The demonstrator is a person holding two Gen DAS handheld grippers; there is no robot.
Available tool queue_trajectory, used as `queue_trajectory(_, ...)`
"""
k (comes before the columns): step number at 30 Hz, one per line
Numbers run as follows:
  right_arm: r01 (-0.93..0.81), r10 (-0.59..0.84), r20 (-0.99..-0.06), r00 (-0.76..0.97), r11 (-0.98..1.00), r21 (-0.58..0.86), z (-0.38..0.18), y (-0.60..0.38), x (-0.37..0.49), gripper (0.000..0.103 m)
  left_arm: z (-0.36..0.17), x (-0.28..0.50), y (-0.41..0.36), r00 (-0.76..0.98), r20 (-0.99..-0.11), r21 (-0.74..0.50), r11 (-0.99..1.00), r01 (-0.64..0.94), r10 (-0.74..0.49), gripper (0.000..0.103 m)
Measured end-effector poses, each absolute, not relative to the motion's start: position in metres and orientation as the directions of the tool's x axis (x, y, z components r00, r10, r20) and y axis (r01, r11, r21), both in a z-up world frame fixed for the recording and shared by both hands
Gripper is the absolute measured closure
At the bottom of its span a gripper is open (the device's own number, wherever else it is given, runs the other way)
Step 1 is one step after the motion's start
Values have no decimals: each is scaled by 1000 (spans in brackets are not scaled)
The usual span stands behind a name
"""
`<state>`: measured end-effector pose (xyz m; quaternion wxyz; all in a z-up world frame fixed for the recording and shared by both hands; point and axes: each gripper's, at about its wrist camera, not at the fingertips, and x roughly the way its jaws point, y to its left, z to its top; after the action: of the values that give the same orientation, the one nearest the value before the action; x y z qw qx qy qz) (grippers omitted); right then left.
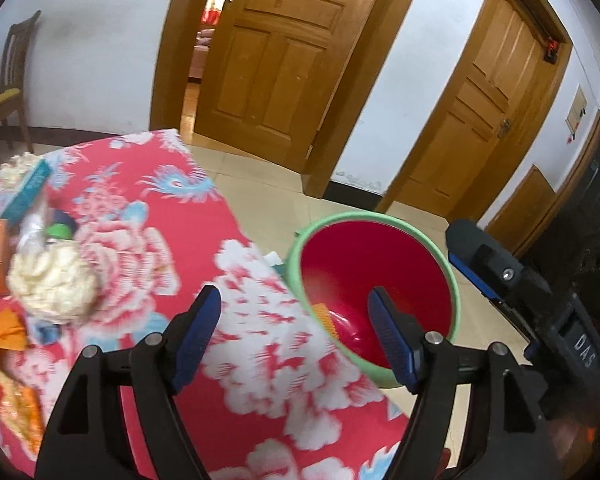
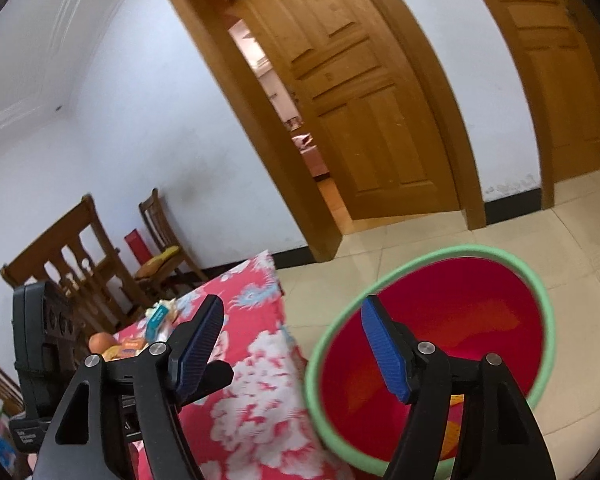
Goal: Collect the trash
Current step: 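Open both tools to drop the foam nets into the bin, then grasp the white cloth with the left tool while the right tool grasps the paper ball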
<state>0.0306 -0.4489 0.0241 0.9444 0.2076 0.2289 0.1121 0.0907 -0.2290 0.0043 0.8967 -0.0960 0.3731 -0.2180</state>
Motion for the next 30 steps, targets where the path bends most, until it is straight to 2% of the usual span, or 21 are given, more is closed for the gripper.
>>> queue_trajectory(15,-190,365,-446,817,901,391,27,-372,48,30,3,80,-151,676,-618,-349,910,223,-402,24)
queue_trajectory(30,-292,454,-484,748,880,374,27,-286,70,29,10,68,-65,745,-606,-296,948,114,-279,23)
